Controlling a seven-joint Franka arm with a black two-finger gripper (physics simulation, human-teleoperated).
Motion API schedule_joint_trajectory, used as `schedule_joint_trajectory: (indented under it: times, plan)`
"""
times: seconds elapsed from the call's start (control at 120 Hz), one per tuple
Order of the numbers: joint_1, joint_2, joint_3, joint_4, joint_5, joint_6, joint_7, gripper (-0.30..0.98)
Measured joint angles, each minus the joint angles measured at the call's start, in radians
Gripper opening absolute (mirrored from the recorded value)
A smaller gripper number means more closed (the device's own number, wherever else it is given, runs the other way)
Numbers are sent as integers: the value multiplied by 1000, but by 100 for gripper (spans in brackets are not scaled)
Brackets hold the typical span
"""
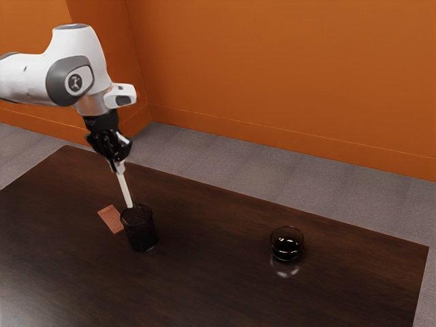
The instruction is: Take the marker out of the pen holder and place it to the left of the pen holder.
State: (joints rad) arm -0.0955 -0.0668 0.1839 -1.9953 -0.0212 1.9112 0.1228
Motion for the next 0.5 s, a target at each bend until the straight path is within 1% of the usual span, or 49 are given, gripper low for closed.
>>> schedule_joint_trajectory:
  times: [0.075,0.133,0.267,0.3,0.367,0.417,0.5]
  plan:
    - [32,15,55,1,0,-22,-2,-5]
    - [76,41,97,3,3,-35,-2,-5]
    - [186,154,163,45,9,-52,3,-3]
    - [181,194,169,69,9,-55,6,-3]
    - [132,285,171,135,8,-61,13,-3]
    - [149,336,170,156,8,-67,20,-3]
    - [185,377,176,187,7,-88,31,-3]
